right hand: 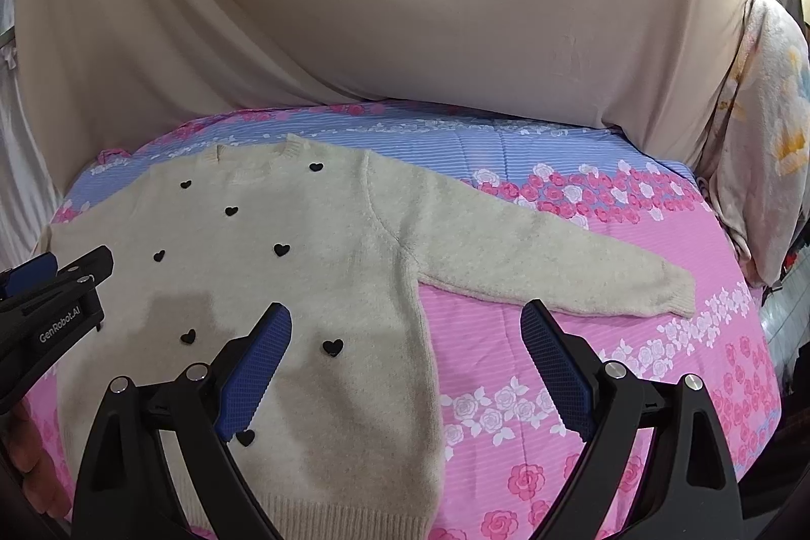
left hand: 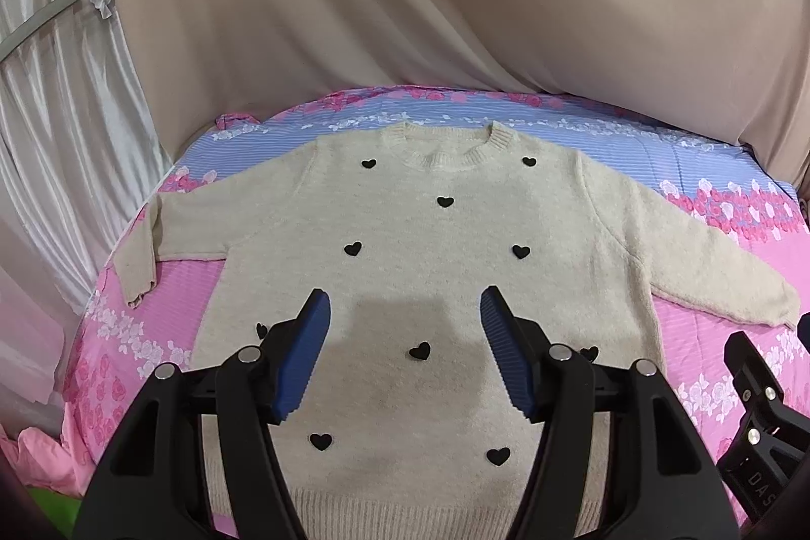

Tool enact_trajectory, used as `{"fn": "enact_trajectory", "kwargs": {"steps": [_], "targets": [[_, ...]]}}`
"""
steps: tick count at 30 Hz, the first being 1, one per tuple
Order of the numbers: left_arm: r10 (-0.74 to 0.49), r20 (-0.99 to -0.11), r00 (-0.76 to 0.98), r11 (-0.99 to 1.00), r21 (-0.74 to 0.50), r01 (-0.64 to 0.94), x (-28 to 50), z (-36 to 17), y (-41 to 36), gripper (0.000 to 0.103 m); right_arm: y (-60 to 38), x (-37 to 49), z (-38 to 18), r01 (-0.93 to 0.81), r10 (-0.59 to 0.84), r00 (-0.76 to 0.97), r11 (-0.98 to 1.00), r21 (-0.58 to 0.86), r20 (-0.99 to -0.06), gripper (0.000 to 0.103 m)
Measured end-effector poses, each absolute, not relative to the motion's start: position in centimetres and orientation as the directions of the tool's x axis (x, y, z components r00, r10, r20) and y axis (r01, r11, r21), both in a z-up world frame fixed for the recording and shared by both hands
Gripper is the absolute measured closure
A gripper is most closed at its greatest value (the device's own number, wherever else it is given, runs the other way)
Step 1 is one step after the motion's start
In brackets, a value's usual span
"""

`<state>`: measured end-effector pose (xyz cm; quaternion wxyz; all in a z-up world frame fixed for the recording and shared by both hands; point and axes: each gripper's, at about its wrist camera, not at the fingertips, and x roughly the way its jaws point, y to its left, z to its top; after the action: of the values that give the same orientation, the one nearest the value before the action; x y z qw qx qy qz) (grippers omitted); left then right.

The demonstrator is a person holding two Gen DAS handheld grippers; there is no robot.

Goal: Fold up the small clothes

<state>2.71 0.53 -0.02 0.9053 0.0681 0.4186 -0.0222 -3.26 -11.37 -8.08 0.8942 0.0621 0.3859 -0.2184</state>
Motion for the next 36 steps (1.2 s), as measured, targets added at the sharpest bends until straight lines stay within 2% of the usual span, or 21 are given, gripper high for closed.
{"fn": "enact_trajectory", "kwargs": {"steps": [11, 14, 36], "targets": [[0.006, -0.766, 0.642, 0.989, 0.097, 0.107, 2.5, 0.0, 0.5, 0.043, -11.3, -3.3, -8.2, 0.440, -0.345, 0.606, 0.896, -0.060, -0.717, 0.013], [-0.030, -0.788, 0.615, 0.991, 0.058, 0.124, 2.6, -0.5, 0.6, 0.033, -11.3, -3.3, -8.4, 0.440, -0.347, 0.600, 0.896, -0.065, -0.721, 0.013], [-0.025, -0.813, 0.582, 0.988, 0.070, 0.141, 2.6, -2.3, 0.5, 0.032, -10.9, -3.1, -9.5, 0.438, -0.348, 0.566, 0.895, -0.085, -0.747, 0.013]]}}
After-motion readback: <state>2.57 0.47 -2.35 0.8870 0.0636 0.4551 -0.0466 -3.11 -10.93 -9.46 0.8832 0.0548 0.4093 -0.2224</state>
